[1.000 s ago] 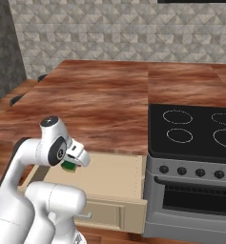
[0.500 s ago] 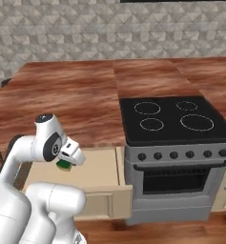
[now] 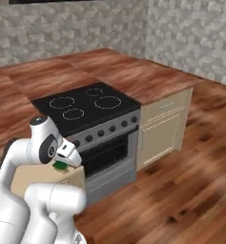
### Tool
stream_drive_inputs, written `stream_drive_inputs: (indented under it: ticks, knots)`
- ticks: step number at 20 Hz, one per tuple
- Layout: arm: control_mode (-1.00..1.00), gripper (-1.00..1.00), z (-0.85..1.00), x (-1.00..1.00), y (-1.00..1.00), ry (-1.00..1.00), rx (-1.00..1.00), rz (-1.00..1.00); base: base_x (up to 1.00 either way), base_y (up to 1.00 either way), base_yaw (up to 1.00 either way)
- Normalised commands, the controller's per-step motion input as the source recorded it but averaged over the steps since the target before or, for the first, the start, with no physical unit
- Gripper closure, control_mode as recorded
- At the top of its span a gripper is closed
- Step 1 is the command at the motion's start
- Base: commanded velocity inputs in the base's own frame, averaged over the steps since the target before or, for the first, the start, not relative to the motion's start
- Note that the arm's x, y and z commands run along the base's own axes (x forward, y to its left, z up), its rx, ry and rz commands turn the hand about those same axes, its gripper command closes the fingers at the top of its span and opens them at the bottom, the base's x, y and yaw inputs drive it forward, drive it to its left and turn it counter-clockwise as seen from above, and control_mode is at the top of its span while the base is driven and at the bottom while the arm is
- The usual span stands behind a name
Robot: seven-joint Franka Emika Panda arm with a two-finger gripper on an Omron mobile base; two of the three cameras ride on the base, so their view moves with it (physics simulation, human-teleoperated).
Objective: Restock the sink supplies by placing the sponge and soap dispenser on the counter and next to the sink. Make sure the soap dispenser is upright.
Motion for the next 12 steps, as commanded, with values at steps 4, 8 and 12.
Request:
stream_drive_inputs:
  ticks: [4,8,12]
  knots:
    - [1.00,1.00,0.00,0.00,0.00,0.00,0.00,0.00,0.00,-0.06,-0.95]
    - [1.00,1.00,0.00,0.00,0.00,0.00,0.00,0.00,0.05,-0.05,-0.93]
    - [1.00,1.00,0.00,0.00,0.00,0.00,0.00,0.00,0.29,-0.21,-0.84]
